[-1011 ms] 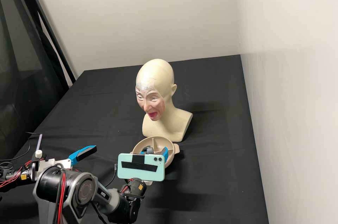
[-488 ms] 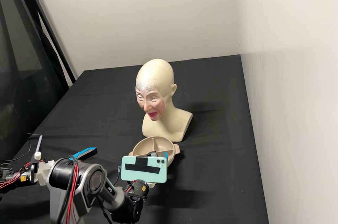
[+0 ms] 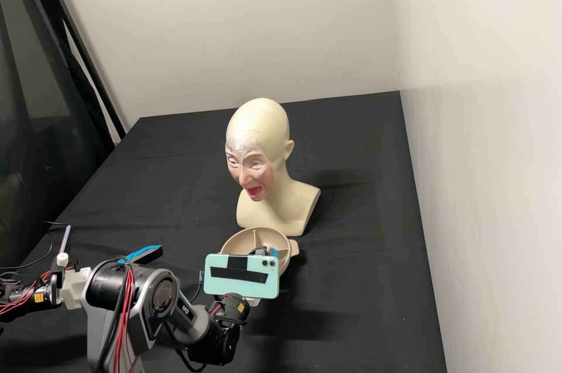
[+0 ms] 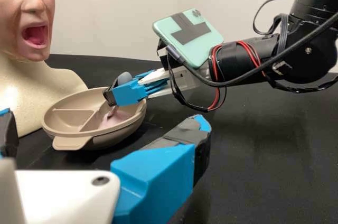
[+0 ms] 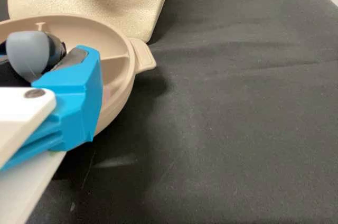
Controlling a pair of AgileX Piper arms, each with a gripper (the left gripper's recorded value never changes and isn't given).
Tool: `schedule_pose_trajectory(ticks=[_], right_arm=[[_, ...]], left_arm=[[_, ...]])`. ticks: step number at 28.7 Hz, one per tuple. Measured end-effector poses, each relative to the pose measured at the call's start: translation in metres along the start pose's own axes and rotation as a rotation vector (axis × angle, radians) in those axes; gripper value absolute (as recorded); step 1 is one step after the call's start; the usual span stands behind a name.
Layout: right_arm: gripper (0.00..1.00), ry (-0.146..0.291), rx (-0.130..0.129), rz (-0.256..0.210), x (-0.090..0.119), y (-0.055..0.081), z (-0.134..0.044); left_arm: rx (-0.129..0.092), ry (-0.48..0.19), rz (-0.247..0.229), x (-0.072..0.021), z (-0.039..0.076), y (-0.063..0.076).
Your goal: Feed the grandma with a spoon
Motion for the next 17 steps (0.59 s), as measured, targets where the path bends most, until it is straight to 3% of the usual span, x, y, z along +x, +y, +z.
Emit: schedule_pose_trajectory(ticks=[7, 12, 15, 17], right_arm=[[0.00, -0.010, -0.001, -0.004, 0.000, 0.004, -0.003], [0.00, 0.013, -0.004, 0.022, -0.004, 0.012, -0.011], [0.00, 0.030, 0.001, 0.039, -0.007, 0.017, -0.017], [0.00, 0.054, 0.023, 0.066, -0.010, 0.023, -0.022]], left_arm=[[0.000, 0.000, -0.001, 0.0000, 0.000, 0.000], [0.000, 0.000, -0.001, 0.0000, 0.000, 0.000], [0.000, 0.000, -0.001, 0.0000, 0.000, 0.000], [0.000, 0.000, -0.001, 0.0000, 0.000, 0.000]])
